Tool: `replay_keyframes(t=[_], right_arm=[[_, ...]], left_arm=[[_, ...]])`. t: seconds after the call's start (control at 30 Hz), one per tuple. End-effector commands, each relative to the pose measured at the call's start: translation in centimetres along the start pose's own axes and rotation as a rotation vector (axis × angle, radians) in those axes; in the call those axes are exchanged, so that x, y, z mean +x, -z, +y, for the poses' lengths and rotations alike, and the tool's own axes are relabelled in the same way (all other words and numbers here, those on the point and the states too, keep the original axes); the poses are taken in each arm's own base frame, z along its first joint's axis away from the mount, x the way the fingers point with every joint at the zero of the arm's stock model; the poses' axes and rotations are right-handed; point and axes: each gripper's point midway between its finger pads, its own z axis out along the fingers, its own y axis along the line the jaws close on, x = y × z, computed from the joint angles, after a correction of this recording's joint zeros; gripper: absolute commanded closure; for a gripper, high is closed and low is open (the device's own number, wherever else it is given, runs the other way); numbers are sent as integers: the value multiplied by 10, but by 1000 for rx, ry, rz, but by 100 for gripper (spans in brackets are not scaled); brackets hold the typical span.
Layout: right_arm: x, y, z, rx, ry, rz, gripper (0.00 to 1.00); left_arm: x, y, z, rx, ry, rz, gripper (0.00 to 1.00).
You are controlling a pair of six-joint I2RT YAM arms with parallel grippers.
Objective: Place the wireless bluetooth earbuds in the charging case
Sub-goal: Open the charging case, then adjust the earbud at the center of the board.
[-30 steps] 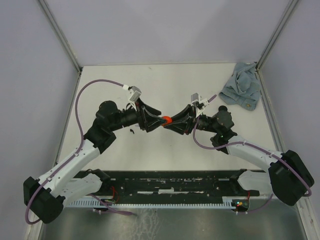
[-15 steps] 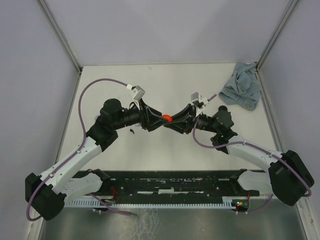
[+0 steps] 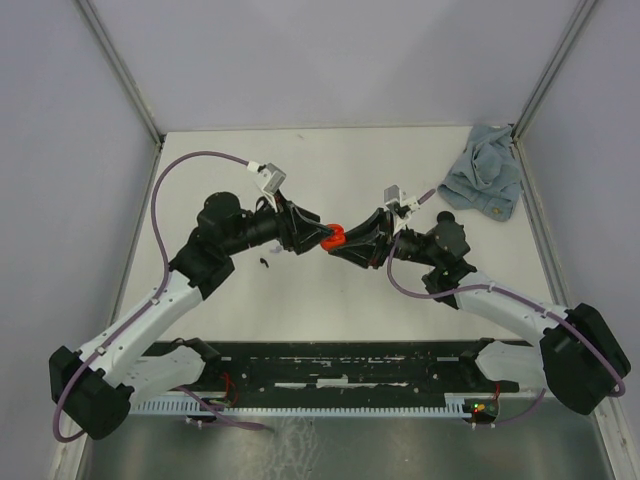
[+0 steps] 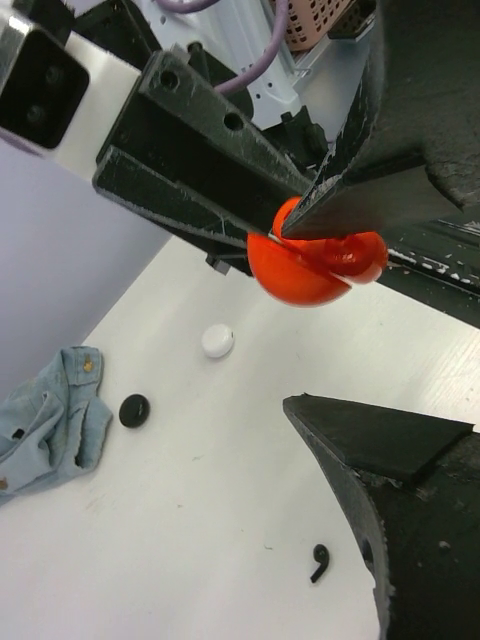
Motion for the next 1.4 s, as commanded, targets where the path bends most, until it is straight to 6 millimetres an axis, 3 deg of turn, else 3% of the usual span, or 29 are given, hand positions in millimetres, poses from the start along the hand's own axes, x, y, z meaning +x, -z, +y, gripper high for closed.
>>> replay_keyframes(t=[0.0,0.27,0.37,0.47,0.8,1.03,1.37], right_arm=[[-20,0,14,-52,83,-49,90],[-11,0,7,-27,87,-24,90],[4,4,-8,38,109,17,90],[22,11,-26,118,151,68,91],[68,46,-63,320,257,178,91],[79,67,-78,431,320,183,91],[83,85,-88,532,348,186,90]], left_arm=[[-18,0,7,-44,-37,-40,29],[-20,1,8,-52,-32,-44,28],[-21,3,8,-61,-40,-48,28],[-17,5,21,-127,-39,-30,27],[30,0,102,-493,51,139,27],[61,-8,165,-749,99,252,29],[98,-25,249,-986,93,408,31]])
